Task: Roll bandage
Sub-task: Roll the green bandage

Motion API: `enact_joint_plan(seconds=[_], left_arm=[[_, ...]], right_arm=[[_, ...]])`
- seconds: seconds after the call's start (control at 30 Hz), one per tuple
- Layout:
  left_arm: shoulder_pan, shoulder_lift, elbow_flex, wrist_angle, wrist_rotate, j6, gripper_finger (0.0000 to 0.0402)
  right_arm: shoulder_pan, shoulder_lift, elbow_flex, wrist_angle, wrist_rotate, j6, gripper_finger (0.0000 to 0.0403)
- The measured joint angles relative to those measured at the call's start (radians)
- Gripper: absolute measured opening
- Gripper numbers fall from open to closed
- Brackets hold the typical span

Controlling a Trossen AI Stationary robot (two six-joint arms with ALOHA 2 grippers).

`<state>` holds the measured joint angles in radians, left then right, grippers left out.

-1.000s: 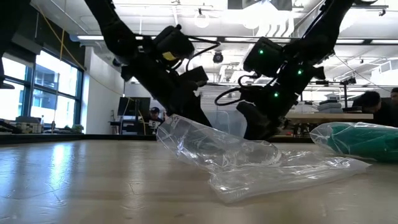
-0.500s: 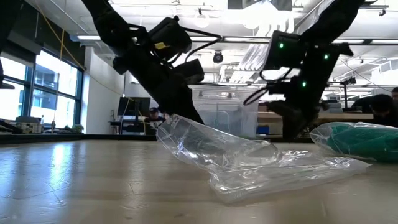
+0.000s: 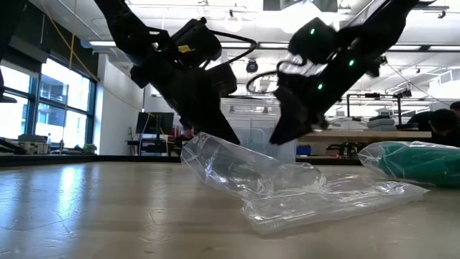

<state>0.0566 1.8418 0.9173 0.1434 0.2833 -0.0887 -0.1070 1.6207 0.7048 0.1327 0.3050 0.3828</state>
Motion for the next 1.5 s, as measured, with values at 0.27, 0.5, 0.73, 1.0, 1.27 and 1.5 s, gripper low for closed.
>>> enact_joint_plan(seconds=[0.27,0.5,0.73,1.0,1.27,1.5], left_arm=[[0.001,-0.092,-0.002,0.099,-0.004,-0.093,0.0215],[0.002,-0.203,0.001,0.012,0.008,0.027,0.0215],[-0.077,-0.197,-0.001,-0.239,-0.024,0.236,0.0205],[-0.133,-0.132,0.000,-0.053,-0.316,0.366,0.0196],[-0.050,-0.098,0.000,-0.093,-0.181,0.308,0.0195],[-0.020,0.020,0.002,0.038,-0.081,0.304,0.0195]], right_arm=[[0.018,0.006,-0.001,-0.094,0.073,0.045,0.0101],[0.073,-0.072,0.000,-0.104,0.025,0.015,0.0100],[0.099,-0.037,0.000,-0.091,-0.085,-0.049,0.0100],[0.065,0.117,0.001,0.068,-0.115,-0.010,0.0100],[0.044,0.206,0.006,0.089,-0.107,0.037,0.0100],[0.043,0.195,0.005,0.081,-0.108,0.027,0.0100]])
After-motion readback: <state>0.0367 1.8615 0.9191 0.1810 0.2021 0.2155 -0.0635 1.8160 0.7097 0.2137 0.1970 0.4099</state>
